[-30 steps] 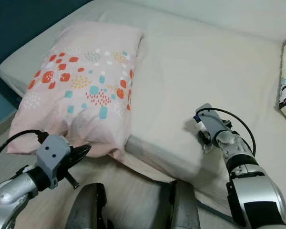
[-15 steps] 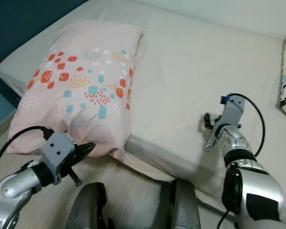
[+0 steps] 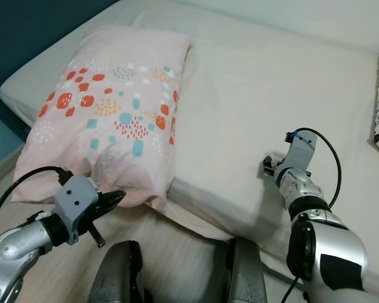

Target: Clean up the room

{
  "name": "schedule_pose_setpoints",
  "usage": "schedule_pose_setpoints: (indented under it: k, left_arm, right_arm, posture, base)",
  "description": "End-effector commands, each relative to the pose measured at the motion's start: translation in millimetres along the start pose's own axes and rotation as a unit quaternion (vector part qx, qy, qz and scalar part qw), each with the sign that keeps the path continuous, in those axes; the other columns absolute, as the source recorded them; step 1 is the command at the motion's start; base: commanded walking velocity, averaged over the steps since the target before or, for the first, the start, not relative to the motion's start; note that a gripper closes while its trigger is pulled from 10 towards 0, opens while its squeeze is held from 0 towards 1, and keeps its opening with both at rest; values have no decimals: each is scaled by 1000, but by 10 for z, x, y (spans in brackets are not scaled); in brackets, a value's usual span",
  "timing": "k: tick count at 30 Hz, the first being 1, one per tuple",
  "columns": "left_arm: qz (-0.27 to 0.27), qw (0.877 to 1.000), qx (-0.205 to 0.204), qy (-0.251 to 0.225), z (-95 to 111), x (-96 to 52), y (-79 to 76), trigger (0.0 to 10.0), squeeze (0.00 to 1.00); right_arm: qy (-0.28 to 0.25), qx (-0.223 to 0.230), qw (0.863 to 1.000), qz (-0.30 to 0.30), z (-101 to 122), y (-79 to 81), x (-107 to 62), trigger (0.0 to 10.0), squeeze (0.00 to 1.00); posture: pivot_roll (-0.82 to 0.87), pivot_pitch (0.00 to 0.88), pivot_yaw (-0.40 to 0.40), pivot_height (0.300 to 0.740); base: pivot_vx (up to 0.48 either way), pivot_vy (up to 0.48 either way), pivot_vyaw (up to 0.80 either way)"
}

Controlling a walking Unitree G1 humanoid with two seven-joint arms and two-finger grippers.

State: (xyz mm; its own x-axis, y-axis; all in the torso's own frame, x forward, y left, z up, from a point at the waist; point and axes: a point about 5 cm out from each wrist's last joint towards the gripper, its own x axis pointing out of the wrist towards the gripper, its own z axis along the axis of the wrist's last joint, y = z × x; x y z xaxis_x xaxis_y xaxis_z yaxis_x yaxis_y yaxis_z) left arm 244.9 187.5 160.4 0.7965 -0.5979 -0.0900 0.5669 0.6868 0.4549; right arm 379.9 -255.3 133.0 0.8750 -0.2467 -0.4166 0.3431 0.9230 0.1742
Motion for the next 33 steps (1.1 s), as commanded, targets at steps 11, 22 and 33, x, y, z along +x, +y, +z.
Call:
schedule_pose_setpoints:
  k: [11,22,33]
  left_arm:
    - [-46,998,-36,8,-42,24,-176,10000,0]
    - [-62,997,-37,10,-41,20,-280,10000,0]
    - [-69,997,-45,7,-41,38,-349,10000,0]
  right_arm:
    - [95,-73,993,-24,-434,-174,-22,10000,0]
    - [113,-87,989,-37,-535,-272,-39,0,0]
    - [107,-72,991,-32,-543,-272,-38,0,0]
  posture:
    - [195,271,6,555]
    - [198,271,4,555]
    - [182,247,3,555]
  base:
    - [0,0,0]
    - [0,0,0]
    - [0,0,0]
